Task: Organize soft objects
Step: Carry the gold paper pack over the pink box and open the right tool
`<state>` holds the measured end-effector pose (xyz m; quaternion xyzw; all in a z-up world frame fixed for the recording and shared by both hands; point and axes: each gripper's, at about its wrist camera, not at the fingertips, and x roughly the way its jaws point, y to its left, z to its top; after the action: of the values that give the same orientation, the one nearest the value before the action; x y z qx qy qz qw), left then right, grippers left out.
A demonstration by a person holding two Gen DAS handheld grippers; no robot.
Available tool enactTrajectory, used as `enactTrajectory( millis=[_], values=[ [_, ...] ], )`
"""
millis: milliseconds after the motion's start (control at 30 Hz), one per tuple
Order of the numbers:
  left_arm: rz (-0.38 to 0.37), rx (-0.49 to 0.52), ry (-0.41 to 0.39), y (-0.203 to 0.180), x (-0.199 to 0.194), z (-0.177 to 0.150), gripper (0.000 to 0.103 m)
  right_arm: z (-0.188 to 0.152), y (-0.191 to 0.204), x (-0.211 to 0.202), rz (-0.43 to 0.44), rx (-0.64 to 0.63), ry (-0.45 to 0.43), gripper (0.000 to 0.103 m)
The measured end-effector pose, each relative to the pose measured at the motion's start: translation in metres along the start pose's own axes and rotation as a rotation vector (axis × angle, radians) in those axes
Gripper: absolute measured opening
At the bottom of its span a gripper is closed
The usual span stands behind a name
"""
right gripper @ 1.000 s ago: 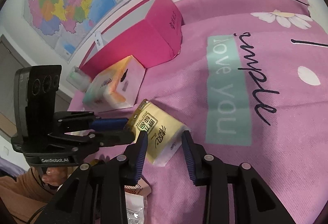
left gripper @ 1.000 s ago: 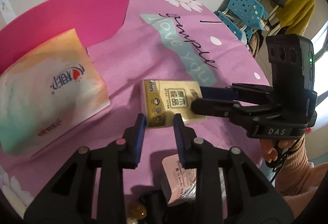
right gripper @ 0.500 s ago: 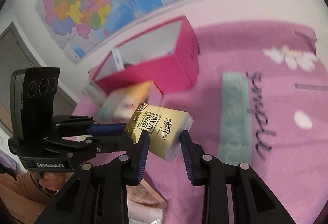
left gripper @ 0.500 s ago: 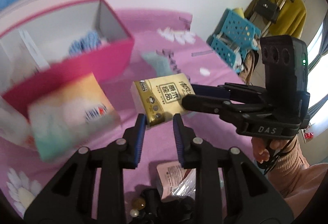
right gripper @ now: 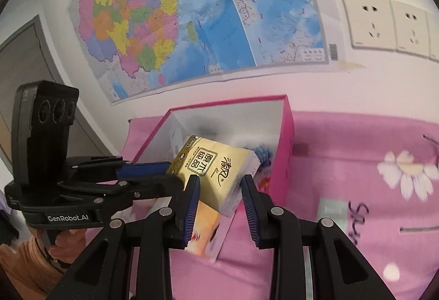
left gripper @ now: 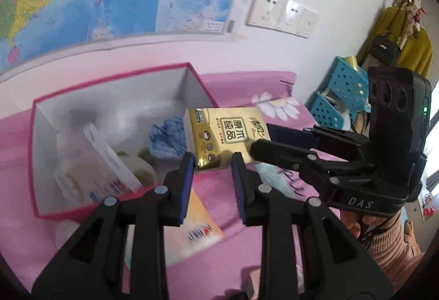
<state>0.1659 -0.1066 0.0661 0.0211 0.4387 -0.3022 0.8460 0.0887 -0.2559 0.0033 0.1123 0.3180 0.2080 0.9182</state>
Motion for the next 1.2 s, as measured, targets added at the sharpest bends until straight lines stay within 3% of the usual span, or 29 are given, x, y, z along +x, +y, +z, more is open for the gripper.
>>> enactTrajectory(
  millis=[433,667,733,933,1033,1200],
  values=[
    [0.102,-0.103,0.096,0.037,0.064,0.034,0.029,0.043,-0.027,0.073,-0.029,0.045,0.058,0.033],
    [0.137,-0.169,0.133,0.050,0.083,0.039,0.029,0.050,-0.038,0.091,-0.127,0.073,0.061,0.031],
    [0.143,-0.149,0.120,0.047,0.078,0.034,0.029,0.048,-0.036,0.087,-0.141,0.058,0.046,0.033],
    [0.060,-0.096,0.062,0.037,0.041,0.013,0.030,0.031,-0.019,0.055,-0.097,0.015,0.019,0.035],
    [0.014,-0.057,0.041,0.027,0.018,-0.004,0.034,0.014,-0.004,0.031,-0.035,-0.021,0.020,0.039],
    [0.000,-0.001,0.000,0.013,-0.019,-0.042,0.040,-0.011,0.015,0.000,0.069,-0.030,0.038,0.040]
  ],
)
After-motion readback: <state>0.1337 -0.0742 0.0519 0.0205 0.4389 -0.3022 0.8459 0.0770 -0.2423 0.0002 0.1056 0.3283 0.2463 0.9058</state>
